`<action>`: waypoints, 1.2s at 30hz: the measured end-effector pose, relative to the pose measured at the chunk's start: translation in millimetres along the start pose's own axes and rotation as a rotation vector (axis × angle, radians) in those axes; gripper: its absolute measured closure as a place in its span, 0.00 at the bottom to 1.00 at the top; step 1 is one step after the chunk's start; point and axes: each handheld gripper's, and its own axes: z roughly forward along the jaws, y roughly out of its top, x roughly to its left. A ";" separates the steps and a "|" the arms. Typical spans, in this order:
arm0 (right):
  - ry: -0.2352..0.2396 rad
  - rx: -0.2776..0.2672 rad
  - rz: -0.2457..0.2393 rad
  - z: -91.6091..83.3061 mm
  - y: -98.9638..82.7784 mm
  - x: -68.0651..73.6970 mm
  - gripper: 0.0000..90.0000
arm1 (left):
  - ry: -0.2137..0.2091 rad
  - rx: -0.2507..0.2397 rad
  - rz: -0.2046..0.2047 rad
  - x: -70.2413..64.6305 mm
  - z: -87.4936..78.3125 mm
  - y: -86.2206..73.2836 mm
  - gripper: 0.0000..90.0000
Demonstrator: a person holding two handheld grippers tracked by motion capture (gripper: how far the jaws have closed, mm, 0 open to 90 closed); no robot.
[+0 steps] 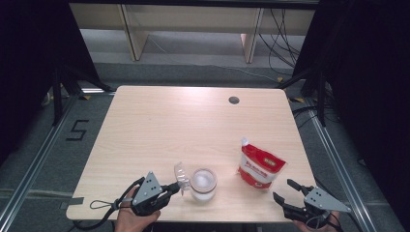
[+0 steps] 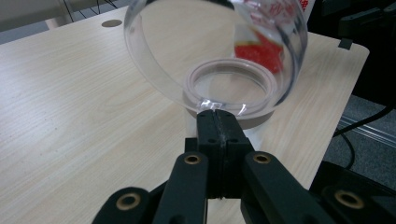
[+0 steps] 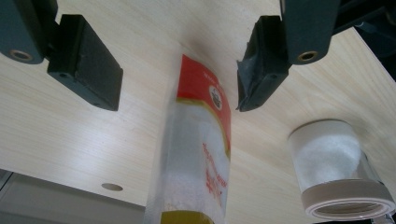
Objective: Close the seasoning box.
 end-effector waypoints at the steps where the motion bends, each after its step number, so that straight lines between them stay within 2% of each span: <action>1: 0.000 -0.001 -0.001 0.0 0.1 -0.1 0.36 | -0.001 0.001 0.001 0.1 0.6 0.5 0.99; 2: 0.000 -0.001 -0.002 -0.1 0.1 -0.1 0.36 | 0.000 -0.002 -0.002 -0.4 1.3 0.9 0.99; 4: 0.004 0.007 -0.008 -0.3 -0.2 -0.3 0.36 | -0.001 0.002 0.025 0.3 1.9 2.4 0.99; 5: 0.004 -0.004 -0.031 0.7 0.0 -2.4 0.36 | 0.004 0.005 0.009 -0.8 2.5 2.1 0.99; 8: 0.004 -0.001 -0.018 0.2 0.1 -1.4 0.36 | -0.006 -0.002 0.011 -0.8 6.1 1.5 0.99; 10: 0.004 -0.003 -0.030 0.6 0.0 -2.4 0.36 | -0.010 0.006 0.028 0.0 7.5 2.0 0.99; 11: 0.004 -0.002 -0.032 0.7 -0.1 -2.5 0.36 | -0.009 0.006 0.001 -1.3 8.6 1.3 0.99; 13: 0.004 -0.002 -0.032 0.7 0.0 -2.3 0.36 | -0.004 0.007 0.020 0.2 9.7 1.3 0.99; 14: 0.003 -0.004 -0.026 0.8 0.2 -1.8 0.36 | -0.010 0.002 0.017 0.1 10.2 1.4 0.99; 15: 0.003 -0.005 -0.022 0.9 0.2 -1.6 0.36 | -0.008 0.011 0.032 0.7 9.3 2.4 0.99; 17: 0.006 -0.002 -0.006 0.2 0.3 -0.5 0.36 | -0.005 0.004 0.022 0.3 8.8 2.0 0.98; 18: 0.007 0.000 -0.011 0.0 0.2 -0.8 0.36 | -0.004 0.006 0.025 0.6 8.1 2.0 0.98; 19: 0.007 0.001 -0.013 0.0 0.3 -0.9 0.36 | -0.006 0.002 0.012 0.2 7.9 1.5 0.98; 21: 0.013 0.012 0.010 -0.4 0.4 0.6 0.36 | -0.001 0.004 0.010 -0.1 6.2 1.6 0.97; 23: 0.011 0.011 0.013 -0.5 0.4 1.0 0.36 | -0.013 0.000 -0.007 -1.0 5.7 1.0 0.95; 24: 0.007 0.004 0.003 -0.2 0.5 0.3 0.36 | -0.019 0.005 0.019 0.6 4.8 1.0 0.93; 25: 0.007 -0.002 -0.013 0.1 0.5 -0.8 0.36 | -0.006 0.008 -0.003 -0.9 3.9 -0.2 0.92; 27: 0.007 -0.003 -0.006 0.1 0.5 -0.3 0.36 | -0.016 0.018 0.019 -0.1 2.3 -1.1 0.89; 32: 0.008 0.011 0.000 -0.9 0.7 0.4 0.36 | -0.029 0.017 0.013 -2.0 -2.6 -2.0 0.80; 34: 0.009 0.012 -0.007 -1.1 0.7 0.1 0.36 | -0.024 0.013 -0.006 -2.0 -4.1 -2.7 0.76; 35: 0.010 0.010 -0.009 -1.0 0.7 -0.1 0.36 | -0.025 0.020 -0.001 -0.4 -5.7 -2.6 0.74; 36: 0.008 0.009 -0.003 -0.9 0.9 0.3 0.36 | -0.024 0.008 -0.026 -0.6 -6.0 -3.6 0.72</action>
